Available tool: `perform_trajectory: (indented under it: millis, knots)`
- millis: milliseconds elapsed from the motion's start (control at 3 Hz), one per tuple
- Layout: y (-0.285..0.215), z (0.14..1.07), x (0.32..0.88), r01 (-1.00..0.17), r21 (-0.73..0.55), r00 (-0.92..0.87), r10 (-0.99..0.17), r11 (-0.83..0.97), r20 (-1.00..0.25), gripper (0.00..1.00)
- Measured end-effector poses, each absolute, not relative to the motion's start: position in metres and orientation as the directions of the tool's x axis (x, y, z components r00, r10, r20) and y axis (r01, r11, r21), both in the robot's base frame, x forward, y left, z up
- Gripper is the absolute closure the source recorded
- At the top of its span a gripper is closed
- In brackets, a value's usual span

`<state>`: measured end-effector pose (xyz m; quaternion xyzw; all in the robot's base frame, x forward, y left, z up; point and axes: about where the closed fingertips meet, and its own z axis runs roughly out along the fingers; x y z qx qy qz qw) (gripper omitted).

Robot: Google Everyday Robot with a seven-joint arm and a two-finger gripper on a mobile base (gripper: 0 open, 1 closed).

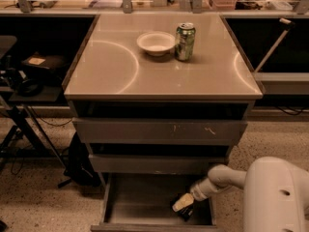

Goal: Pick rxbar blueberry from bottom drawer and place on counter

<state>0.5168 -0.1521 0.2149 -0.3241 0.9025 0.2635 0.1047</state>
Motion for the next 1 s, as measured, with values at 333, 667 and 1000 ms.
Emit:
perform_trajectory:
  millis: [333, 667, 1000]
  knots:
    - [-0.153, 0.182, 0.521, -0.612, 0.425, -0.790, -0.499, 0.667, -0.356, 0.00]
    - [-0.153, 0.186, 0.517, -0.612, 0.404, -0.789, -0.494, 0.680, -0.364, 0.00]
    - [-0.147, 0.158, 0.471, -0.588, 0.388, -0.808, -0.498, 0.710, -0.314, 0.00]
